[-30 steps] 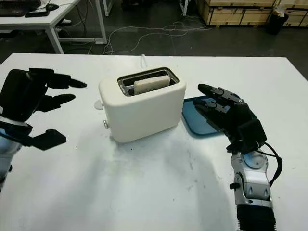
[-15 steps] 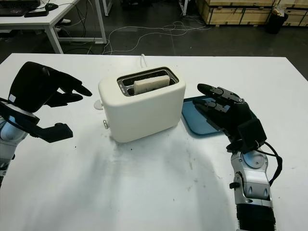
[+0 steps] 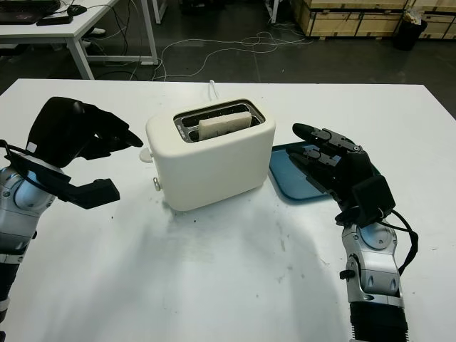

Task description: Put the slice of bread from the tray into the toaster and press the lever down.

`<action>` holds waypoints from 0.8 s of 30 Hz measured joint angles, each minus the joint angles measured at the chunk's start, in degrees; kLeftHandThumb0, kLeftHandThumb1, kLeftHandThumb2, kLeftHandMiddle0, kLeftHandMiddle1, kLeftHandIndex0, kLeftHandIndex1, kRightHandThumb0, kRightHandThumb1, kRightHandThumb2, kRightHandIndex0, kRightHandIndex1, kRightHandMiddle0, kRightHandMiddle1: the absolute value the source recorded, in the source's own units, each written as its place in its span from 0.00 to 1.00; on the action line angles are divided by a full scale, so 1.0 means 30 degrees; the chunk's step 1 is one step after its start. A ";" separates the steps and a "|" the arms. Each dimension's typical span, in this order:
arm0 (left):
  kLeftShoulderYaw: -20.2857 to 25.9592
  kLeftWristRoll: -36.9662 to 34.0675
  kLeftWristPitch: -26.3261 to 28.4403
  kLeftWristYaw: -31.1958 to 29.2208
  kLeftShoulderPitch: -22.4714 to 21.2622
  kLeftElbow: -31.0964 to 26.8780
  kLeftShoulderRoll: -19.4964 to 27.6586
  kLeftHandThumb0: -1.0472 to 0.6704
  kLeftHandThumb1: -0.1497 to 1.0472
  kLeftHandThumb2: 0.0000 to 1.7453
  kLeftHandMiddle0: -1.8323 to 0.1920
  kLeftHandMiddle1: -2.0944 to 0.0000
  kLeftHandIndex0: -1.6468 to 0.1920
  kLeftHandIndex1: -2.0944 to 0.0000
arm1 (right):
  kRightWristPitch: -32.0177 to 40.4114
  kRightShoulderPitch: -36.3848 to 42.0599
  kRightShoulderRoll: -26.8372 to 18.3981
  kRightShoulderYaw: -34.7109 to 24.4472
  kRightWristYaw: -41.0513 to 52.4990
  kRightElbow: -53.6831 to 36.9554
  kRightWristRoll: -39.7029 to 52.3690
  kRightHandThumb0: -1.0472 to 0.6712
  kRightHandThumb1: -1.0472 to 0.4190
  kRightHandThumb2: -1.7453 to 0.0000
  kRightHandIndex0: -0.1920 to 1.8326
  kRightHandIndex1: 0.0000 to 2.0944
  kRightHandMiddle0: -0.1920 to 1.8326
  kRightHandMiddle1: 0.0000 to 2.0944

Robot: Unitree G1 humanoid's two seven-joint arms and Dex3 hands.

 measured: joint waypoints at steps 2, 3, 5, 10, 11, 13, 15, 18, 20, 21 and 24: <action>-0.0247 0.0001 -0.0005 -0.0016 -0.0049 0.0412 -0.0001 0.56 0.77 0.00 0.34 0.53 0.11 0.98 | 0.0000 0.0005 0.0014 -0.0004 -0.0062 -0.0098 0.0000 0.44 0.10 1.00 0.52 0.08 0.53 0.00; -0.0323 0.0003 -0.0005 -0.0017 -0.0111 0.0626 -0.0001 0.57 0.76 0.00 0.34 0.53 0.11 0.98 | 0.0000 0.0013 0.0031 -0.0005 -0.0089 -0.0112 -0.0001 0.44 0.10 1.00 0.52 0.07 0.53 0.00; -0.0423 0.0045 0.0076 -0.0035 -0.0265 0.0924 -0.0001 0.56 0.76 0.00 0.35 0.53 0.12 0.98 | 0.0003 0.0026 0.0069 -0.0007 -0.0111 -0.0148 0.0000 0.44 0.10 1.00 0.52 0.07 0.53 0.00; -0.0659 0.0144 0.0429 -0.0459 -0.1069 0.1264 0.0002 0.59 0.75 0.00 0.35 0.52 0.12 0.98 | 0.0006 0.0033 0.0145 -0.0026 -0.0114 -0.0235 0.0075 0.44 0.11 1.00 0.53 0.07 0.53 0.00; -0.0705 0.0142 0.0438 -0.0562 -0.1183 0.1349 0.0007 0.59 0.74 0.00 0.35 0.52 0.12 0.98 | 0.0006 0.0036 0.0146 -0.0033 -0.0114 -0.0235 0.0080 0.44 0.10 1.00 0.53 0.07 0.53 0.00; -0.0841 0.0139 0.0421 -0.0836 -0.1394 0.1600 0.0085 0.60 0.73 0.00 0.34 0.52 0.12 0.98 | 0.0006 0.0043 0.0149 -0.0042 -0.0115 -0.0235 0.0081 0.44 0.11 1.00 0.53 0.07 0.53 0.00; -0.1002 0.0140 0.0355 -0.1017 -0.1613 0.1991 0.0179 0.60 0.72 0.00 0.34 0.52 0.11 0.98 | 0.0000 0.0050 0.0156 -0.0055 -0.0111 -0.0232 0.0083 0.44 0.11 1.00 0.53 0.07 0.53 0.00; -0.1189 0.0142 0.0199 -0.1253 -0.2127 0.2657 0.0316 0.60 0.72 0.00 0.34 0.52 0.12 0.99 | -0.0002 0.0058 0.0197 -0.0059 -0.0112 -0.0230 0.0081 0.44 0.11 1.00 0.53 0.07 0.53 0.00; -0.1381 0.0145 0.0058 -0.1446 -0.2569 0.3121 0.0446 0.59 0.71 0.00 0.34 0.53 0.12 0.99 | -0.0017 0.0071 0.0225 -0.0061 -0.0114 -0.0225 0.0078 0.45 0.11 1.00 0.54 0.07 0.53 0.00; -0.1479 0.0145 -0.0033 -0.1499 -0.2788 0.3311 0.0477 0.58 0.71 0.00 0.33 0.54 0.12 0.99 | -0.0052 0.0078 0.0232 -0.0062 -0.0112 -0.0204 0.0078 0.45 0.11 1.00 0.54 0.06 0.53 0.00; -0.1682 0.0142 -0.0114 -0.1910 -0.3175 0.3440 0.0678 0.57 0.72 0.00 0.33 0.56 0.12 0.99 | -0.0218 0.0102 0.0284 -0.0073 -0.0108 -0.0167 0.0079 0.45 0.11 1.00 0.54 0.06 0.53 0.00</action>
